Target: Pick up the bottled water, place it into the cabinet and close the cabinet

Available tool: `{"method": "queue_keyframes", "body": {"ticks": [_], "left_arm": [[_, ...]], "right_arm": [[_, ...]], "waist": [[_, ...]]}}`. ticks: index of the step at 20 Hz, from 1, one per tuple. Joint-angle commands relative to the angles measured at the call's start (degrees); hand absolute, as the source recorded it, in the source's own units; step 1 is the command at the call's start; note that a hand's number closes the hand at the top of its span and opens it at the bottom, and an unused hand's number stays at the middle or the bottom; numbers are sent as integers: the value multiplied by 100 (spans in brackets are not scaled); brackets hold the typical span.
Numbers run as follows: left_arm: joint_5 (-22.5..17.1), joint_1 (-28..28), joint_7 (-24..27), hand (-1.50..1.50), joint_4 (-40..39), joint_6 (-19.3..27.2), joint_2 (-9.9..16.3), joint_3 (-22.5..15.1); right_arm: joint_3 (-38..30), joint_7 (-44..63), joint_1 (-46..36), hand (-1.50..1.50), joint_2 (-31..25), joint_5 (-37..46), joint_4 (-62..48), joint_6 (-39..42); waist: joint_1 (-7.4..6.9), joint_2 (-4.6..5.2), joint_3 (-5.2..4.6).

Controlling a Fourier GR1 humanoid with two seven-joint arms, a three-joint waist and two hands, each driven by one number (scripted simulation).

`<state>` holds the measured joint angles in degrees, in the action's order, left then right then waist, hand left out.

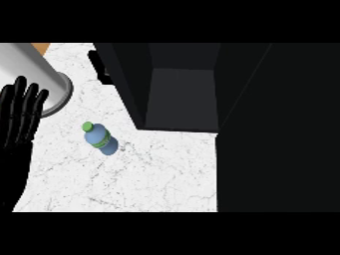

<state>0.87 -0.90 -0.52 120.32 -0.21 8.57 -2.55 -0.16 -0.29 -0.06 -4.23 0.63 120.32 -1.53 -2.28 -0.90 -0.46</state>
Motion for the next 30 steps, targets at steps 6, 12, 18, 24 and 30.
{"method": "queue_keyframes", "body": {"ticks": [6, 12, 18, 24, 30], "left_arm": [[-881, -429, 69, -150, 4, -789, 70, -168], [-2007, 665, -1679, -150, -210, -184, -560, -169], [-2368, 1143, -1499, -150, -59, -584, -384, 105], [-2416, 1160, -1593, -150, -133, -706, -332, 251], [-2492, 1900, -1306, -150, 122, -1117, -320, 372]], "right_arm": [[270, -187, 867, -150, -298, 156, 821, 489], [611, 1189, 1518, -150, 235, -1702, 849, 576], [779, 868, 2378, -150, 269, -1710, 1142, 806], [837, 728, 2819, -150, 295, -1839, 1356, 1022], [1432, 230, 2884, -150, 418, -1259, 996, 865]], "waist": [[328, 74, 46], [274, 69, 50], [242, 80, 46], [253, 82, 46], [230, 80, 45]]}}
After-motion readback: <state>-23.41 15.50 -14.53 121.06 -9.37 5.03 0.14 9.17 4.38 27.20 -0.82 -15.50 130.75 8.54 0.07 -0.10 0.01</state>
